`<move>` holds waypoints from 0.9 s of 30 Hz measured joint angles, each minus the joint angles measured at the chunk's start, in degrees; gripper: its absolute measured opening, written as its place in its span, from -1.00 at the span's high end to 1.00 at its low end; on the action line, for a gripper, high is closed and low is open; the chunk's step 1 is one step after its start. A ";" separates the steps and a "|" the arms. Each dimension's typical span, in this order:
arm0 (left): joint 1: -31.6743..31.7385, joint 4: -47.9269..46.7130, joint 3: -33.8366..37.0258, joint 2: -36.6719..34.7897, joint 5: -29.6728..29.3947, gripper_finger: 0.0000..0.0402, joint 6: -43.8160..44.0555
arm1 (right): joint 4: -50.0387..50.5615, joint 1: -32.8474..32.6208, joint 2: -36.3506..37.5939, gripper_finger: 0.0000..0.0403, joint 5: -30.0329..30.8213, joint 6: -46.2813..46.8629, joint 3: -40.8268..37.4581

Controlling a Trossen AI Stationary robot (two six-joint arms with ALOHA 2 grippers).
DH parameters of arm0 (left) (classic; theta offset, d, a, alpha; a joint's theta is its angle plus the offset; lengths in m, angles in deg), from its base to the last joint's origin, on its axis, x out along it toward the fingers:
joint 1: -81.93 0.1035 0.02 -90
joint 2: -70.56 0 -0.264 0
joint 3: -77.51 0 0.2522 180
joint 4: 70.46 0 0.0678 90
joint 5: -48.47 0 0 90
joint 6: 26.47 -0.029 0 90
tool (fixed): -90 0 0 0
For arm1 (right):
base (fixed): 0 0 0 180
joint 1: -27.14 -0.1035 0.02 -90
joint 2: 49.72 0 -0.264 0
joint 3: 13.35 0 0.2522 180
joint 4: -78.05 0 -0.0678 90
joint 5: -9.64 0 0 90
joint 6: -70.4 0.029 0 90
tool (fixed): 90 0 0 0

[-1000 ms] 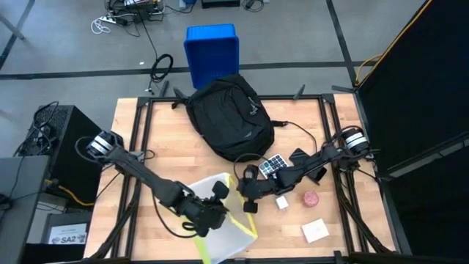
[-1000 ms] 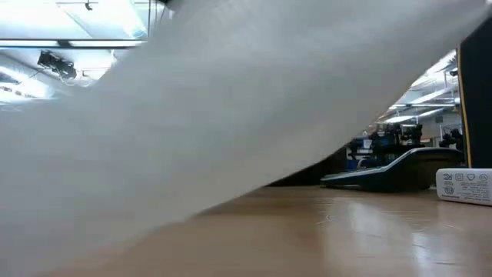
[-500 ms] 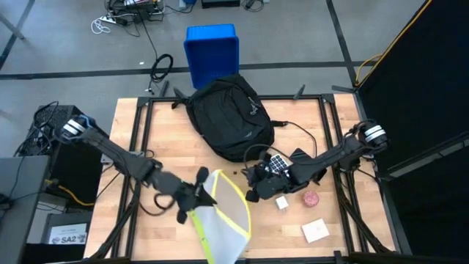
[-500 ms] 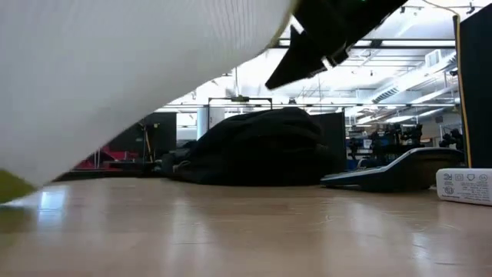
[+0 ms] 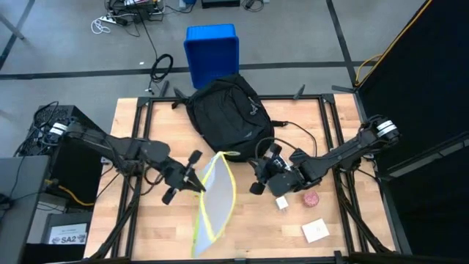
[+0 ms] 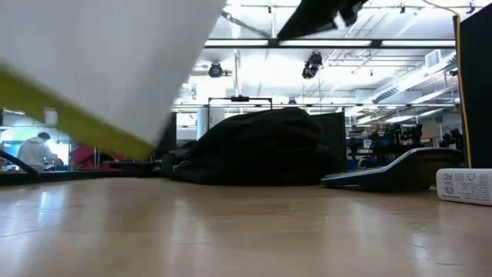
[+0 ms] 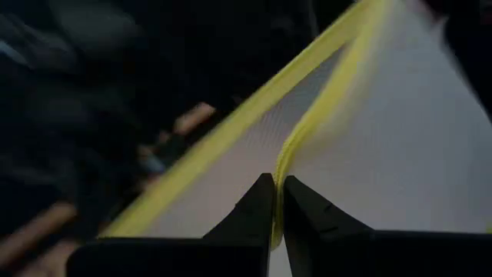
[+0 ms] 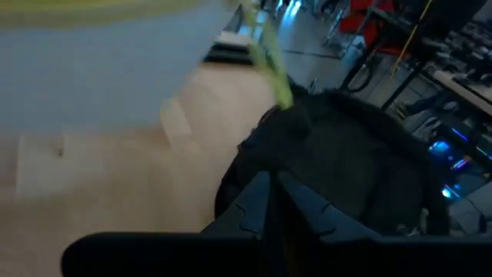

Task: Unpack backpack
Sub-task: Put the charger adapter into the yellow zip bag

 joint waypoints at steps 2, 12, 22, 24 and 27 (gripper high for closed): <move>0.02 -0.69 2.01 2.28 0.14 1.00 1.86 | -0.08 -0.97 1.08 0.98 -0.01 -0.89 0.00; 1.57 7.41 5.06 11.08 -4.18 1.00 3.50 | -3.47 -2.28 -1.98 0.98 -14.57 0.90 0.00; 1.57 9.60 5.06 14.41 -4.18 1.00 3.35 | -16.43 2.78 -16.31 0.97 -31.84 -0.13 0.00; 1.57 9.61 5.06 14.41 -4.18 1.00 3.49 | -18.43 4.31 -18.88 0.97 -35.98 -0.26 0.00; 1.57 9.62 5.06 14.41 -4.11 1.00 3.55 | -19.41 6.72 -21.69 0.99 -38.36 -0.03 0.00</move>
